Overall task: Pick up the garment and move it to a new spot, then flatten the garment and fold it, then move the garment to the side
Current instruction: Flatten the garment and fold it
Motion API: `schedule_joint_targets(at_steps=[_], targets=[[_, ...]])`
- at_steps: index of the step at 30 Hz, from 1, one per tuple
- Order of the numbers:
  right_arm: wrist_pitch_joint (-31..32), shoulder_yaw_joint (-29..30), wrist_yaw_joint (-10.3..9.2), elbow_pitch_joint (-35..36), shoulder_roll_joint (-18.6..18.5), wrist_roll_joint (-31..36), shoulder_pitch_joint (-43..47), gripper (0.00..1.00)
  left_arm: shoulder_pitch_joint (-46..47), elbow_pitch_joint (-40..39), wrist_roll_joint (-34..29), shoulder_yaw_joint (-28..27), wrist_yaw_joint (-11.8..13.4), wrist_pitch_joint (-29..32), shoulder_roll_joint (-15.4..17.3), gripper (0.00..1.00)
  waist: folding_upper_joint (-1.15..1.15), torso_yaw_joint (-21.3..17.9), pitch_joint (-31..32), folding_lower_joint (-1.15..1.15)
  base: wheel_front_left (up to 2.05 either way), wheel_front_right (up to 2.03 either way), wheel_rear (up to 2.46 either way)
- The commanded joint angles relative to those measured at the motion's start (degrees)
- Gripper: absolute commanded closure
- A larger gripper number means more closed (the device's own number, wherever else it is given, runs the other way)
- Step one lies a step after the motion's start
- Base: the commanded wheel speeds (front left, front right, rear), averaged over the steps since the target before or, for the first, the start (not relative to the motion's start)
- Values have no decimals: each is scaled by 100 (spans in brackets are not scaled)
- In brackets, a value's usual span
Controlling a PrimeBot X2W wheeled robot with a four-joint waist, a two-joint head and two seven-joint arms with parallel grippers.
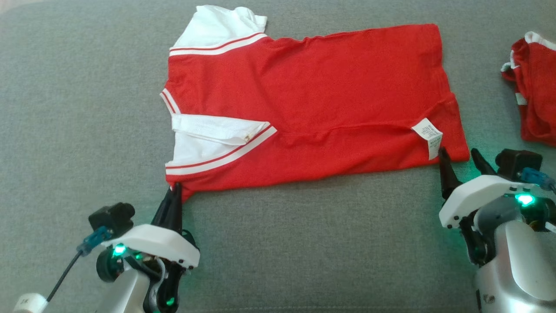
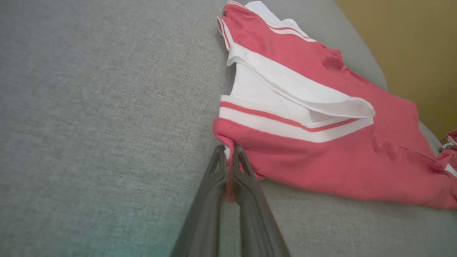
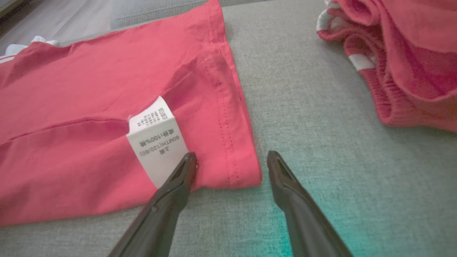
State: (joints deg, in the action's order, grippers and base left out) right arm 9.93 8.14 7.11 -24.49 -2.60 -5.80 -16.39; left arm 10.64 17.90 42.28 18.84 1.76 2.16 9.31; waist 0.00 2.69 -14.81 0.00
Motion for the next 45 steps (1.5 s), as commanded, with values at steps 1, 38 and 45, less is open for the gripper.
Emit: schedule_joint_targets(at_steps=[1,38,45], targets=[[-8,-109,37,145,-28,17,-193,0,109,-191,-51,-164,3,-60,105,100,0,17,9,0,0,0,0],[362,-20,37,1250,-28,-1069,1568,0,-1648,-2059,-262,100,426,341,913,0,0,-198,712,0,0,0,0],[231,18,37,1621,-28,-1015,1569,0,-861,-2365,-528,-192,387,444,1405,0,0,-302,571,0,0,0,0]])
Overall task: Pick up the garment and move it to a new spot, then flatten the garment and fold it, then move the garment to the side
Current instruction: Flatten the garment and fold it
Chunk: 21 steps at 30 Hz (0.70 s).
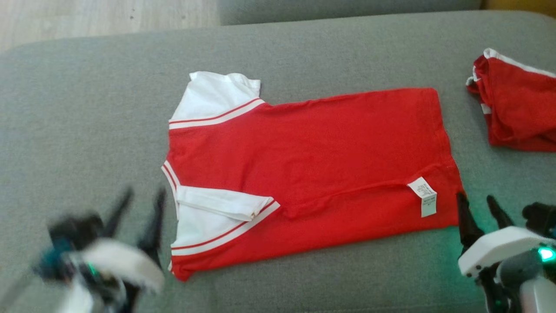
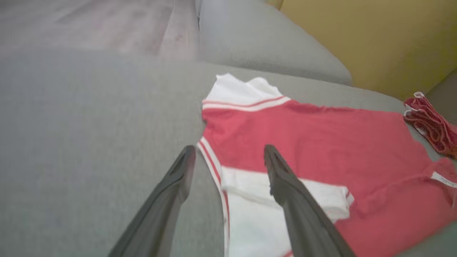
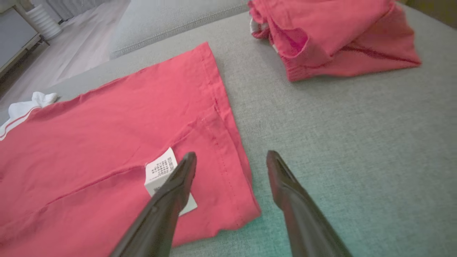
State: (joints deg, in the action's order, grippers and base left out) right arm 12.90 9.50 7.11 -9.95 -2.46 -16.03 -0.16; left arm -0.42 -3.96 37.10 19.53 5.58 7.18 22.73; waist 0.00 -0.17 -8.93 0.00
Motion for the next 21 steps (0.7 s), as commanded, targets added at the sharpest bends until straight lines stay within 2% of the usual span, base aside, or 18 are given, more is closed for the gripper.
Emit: schedule_joint_targets(at_steps=[1,6,10,15,21], targets=[[-79,-125,37,257,-42,27,-95,0,464,-241,-63,-296,-28,26,180,0,0,-41,-60,0,0,0,0],[-17,-282,37,689,-42,119,-453,0,1955,-252,-225,-374,-325,652,672,0,0,-218,-385,0,0,0,0],[64,-557,37,884,-42,193,-913,0,3151,230,-271,-264,-597,1295,890,0,0,-472,-768,0,0,0,0],[87,-909,37,945,-42,219,-1470,0,4206,1083,-279,-58,-817,1994,951,0,0,-775,-1274,0,0,0,0],[21,-1207,37,872,-42,245,-1935,0,4802,1927,-267,59,-849,2488,947,0,0,-1061,-1754,0,0,0,0]])
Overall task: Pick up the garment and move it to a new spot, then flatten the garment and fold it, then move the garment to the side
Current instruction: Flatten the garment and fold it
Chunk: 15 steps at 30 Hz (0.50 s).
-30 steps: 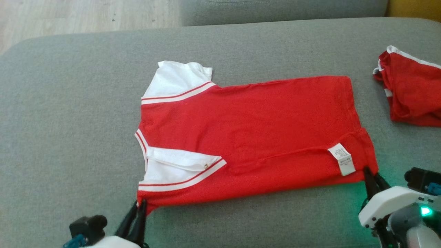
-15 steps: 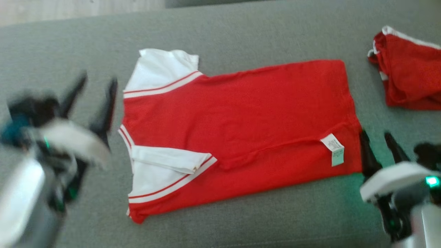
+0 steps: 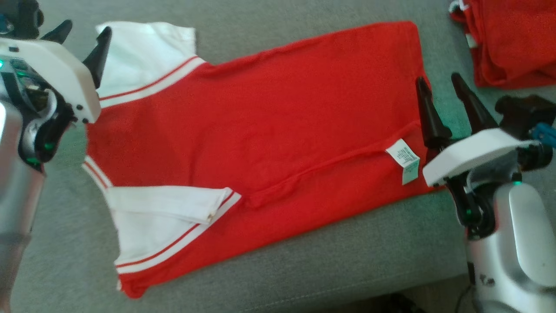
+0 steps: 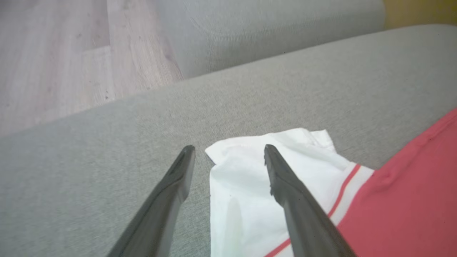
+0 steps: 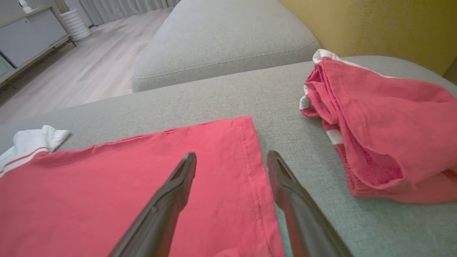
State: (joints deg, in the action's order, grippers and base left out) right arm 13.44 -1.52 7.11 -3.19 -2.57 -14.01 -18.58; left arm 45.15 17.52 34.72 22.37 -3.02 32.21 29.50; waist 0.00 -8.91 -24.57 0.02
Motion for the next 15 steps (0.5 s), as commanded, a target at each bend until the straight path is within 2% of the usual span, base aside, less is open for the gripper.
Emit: schedule_joint_targets(at_steps=[1,9,10,11,12,13,15], targets=[[-73,-165,37,146,-31,44,-212,0,339,-24,-50,-214,34,64,294,0,0,-266,-295,-2,0,0,0],[-187,-272,37,-19,-31,74,-454,0,476,450,-8,-206,66,244,357,0,0,-420,-440,-2,0,0,0],[-188,-274,37,-30,-31,89,-473,0,480,469,-4,-188,51,270,361,15,0,-421,-440,-2,0,0,0],[-185,-277,37,-38,-32,100,-498,0,484,475,3,-173,38,286,358,53,0,-418,-439,-2,0,0,0],[-182,-288,37,-45,-41,108,-531,0,489,471,13,-159,23,292,348,72,0,-409,-439,-2,0,0,0],[-171,-307,37,-47,-52,121,-569,0,499,462,25,-155,15,275,332,100,0,-398,-438,-2,0,0,0],[-136,-354,37,-58,-86,143,-668,0,524,459,38,-145,17,241,286,100,0,-366,-434,-2,0,0,0]])
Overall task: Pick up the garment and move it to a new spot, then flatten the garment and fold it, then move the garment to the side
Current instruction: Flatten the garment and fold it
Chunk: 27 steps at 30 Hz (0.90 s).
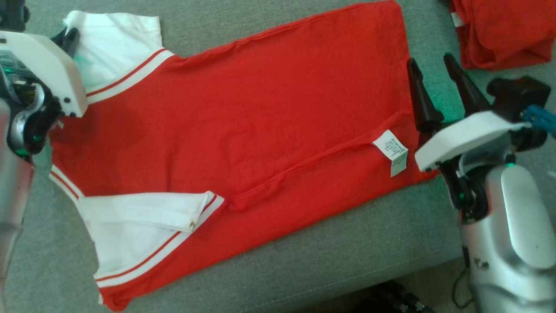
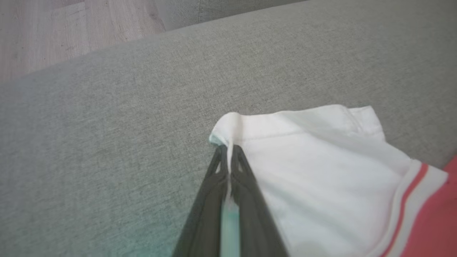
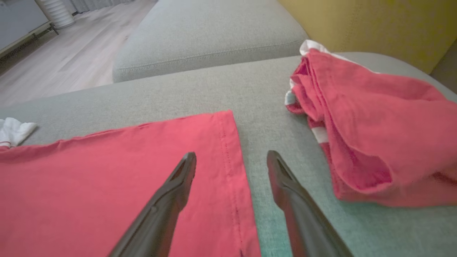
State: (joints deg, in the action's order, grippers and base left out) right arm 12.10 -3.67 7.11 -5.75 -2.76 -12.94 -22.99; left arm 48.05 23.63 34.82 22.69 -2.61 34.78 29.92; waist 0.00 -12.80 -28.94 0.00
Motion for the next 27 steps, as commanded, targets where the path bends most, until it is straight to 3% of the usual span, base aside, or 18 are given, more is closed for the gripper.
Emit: schedule_joint_targets(at_steps=[1,8,15,23,24,25,26,27], targets=[[24,-173,37,179,-90,42,-294,0,248,-152,41,-177,-23,-42,214,100,0,42,4,0,0,0,0],[310,-445,37,-199,-301,9,-948,0,427,-139,-1,-205,50,-435,19,100,0,227,13,0,0,0,0],[795,-543,37,-1423,-739,195,-1944,0,566,-192,8,-145,-49,-881,-246,100,0,607,42,0,0,0,0],[1194,-755,37,-2589,-1079,115,-2444,0,551,-298,48,52,-195,-1176,-521,100,0,952,77,0,0,0,0],[1225,-788,37,-2697,-1092,72,-2487,11,551,-297,50,69,-204,-1196,-537,100,0,969,79,0,0,0,0],[1237,-791,37,-2792,-1086,0,-2528,36,551,-296,52,87,-215,-1220,-552,100,0,983,80,0,0,0,0],[1238,-794,37,-2878,-1081,-60,-2570,51,552,-295,56,104,-227,-1245,-568,100,0,996,80,0,0,0,0],[1217,-814,37,-2955,-1093,-87,-2617,55,557,-289,59,118,-236,-1268,-583,100,0,1007,80,0,0,0,0]])
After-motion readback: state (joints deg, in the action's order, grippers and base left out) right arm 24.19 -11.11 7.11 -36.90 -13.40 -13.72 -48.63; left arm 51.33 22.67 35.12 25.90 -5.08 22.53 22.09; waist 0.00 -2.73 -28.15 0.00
